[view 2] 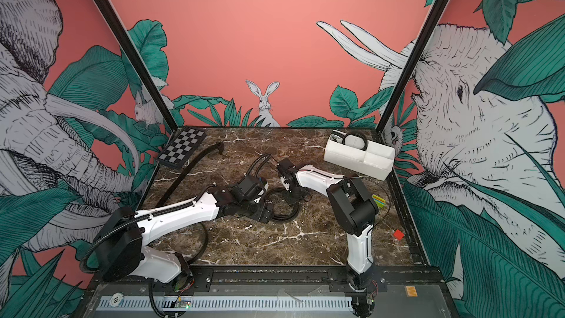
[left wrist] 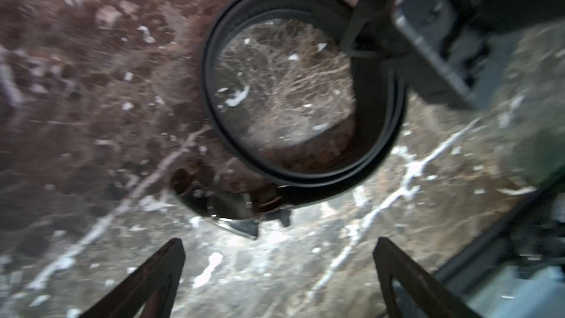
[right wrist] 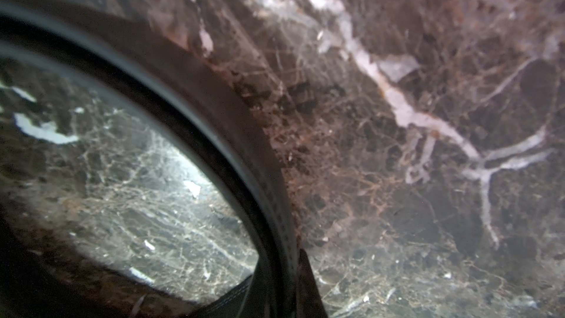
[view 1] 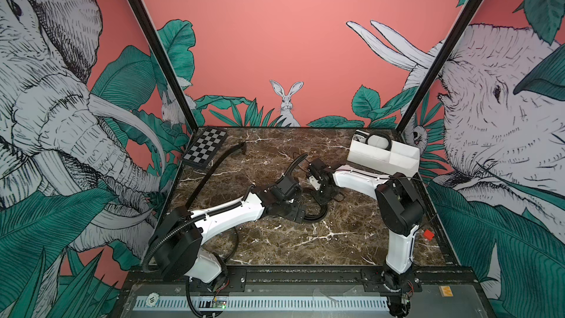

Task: Place the belts into the storage roll
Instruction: Roll the belt at the center of the board.

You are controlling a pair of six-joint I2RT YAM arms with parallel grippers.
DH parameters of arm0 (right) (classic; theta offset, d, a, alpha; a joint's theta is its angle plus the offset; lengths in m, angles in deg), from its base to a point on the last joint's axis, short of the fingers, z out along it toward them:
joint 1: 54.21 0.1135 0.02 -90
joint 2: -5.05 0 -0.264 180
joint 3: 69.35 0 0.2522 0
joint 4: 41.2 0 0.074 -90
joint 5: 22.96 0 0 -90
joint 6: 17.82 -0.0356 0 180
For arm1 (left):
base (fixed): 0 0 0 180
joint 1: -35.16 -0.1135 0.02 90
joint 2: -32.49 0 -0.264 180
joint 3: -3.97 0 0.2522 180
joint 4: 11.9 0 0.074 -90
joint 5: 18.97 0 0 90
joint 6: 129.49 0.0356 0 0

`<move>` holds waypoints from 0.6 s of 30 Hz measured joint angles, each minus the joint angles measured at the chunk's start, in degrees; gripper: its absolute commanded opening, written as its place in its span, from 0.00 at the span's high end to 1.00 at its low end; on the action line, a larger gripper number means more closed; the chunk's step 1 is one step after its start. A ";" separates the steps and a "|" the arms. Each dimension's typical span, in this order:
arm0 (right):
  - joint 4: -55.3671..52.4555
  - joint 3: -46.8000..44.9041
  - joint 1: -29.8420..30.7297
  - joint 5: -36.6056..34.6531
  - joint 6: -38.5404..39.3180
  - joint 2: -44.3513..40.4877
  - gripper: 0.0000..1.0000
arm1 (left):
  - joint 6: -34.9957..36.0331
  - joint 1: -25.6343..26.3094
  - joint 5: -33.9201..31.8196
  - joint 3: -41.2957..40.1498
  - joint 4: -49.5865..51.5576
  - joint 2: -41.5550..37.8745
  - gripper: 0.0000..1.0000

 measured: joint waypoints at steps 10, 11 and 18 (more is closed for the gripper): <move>-0.04 0.07 0.04 -0.28 -0.28 0.04 1.00 | -19.26 -0.31 4.35 0.79 0.61 -0.35 0.01; -0.04 0.04 0.04 -0.28 -0.28 0.04 1.00 | -21.18 -0.35 4.33 0.35 -0.07 -0.44 0.01; 1.14 -1.20 0.04 -0.28 -0.33 -0.74 1.00 | -37.88 0.07 4.61 -5.92 -6.47 -1.38 0.01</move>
